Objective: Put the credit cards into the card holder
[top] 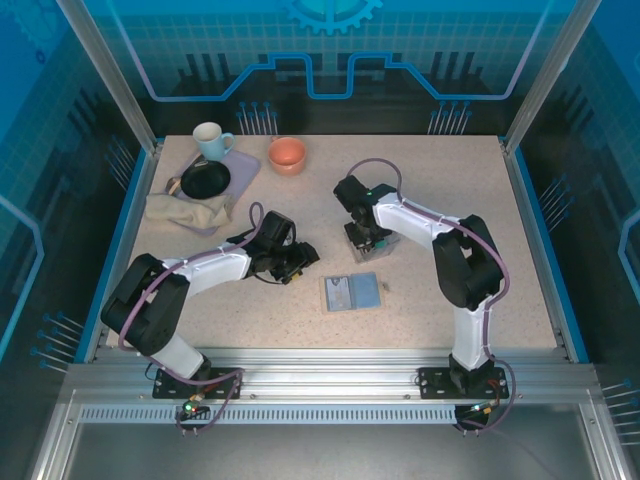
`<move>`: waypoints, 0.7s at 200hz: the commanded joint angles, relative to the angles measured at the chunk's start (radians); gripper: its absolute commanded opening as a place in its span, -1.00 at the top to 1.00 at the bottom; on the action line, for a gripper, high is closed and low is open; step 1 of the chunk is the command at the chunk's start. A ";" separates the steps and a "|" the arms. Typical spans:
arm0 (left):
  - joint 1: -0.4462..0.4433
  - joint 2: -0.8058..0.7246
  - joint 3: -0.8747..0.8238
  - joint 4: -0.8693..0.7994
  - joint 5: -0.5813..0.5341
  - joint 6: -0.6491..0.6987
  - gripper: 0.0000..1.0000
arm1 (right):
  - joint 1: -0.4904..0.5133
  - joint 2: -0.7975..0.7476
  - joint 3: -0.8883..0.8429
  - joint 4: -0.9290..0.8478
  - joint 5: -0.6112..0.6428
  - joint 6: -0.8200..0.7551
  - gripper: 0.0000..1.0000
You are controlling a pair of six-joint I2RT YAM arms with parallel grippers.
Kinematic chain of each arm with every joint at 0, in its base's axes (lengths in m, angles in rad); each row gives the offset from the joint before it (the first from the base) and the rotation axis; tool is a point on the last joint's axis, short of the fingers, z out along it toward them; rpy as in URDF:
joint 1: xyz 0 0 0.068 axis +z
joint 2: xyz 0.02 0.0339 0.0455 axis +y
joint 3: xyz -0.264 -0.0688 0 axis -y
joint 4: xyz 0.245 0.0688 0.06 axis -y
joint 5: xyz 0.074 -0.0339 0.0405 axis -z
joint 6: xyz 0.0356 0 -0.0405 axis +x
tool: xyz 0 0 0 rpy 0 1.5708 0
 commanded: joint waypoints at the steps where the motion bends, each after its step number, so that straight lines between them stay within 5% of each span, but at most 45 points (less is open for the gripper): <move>1: 0.006 0.006 0.019 -0.001 0.020 -0.005 -0.15 | 0.026 -0.007 -0.026 0.005 -0.108 0.056 0.64; 37: 0.006 0.001 0.018 -0.003 0.019 -0.006 -0.15 | 0.071 -0.011 -0.019 0.006 -0.131 0.113 0.62; 92: 0.008 -0.005 0.009 -0.003 0.015 -0.003 -0.15 | 0.117 -0.007 0.055 -0.073 0.074 0.033 0.30; 140: 0.007 -0.011 0.008 -0.006 0.009 -0.004 -0.15 | 0.138 0.032 0.087 -0.088 0.142 -0.034 0.26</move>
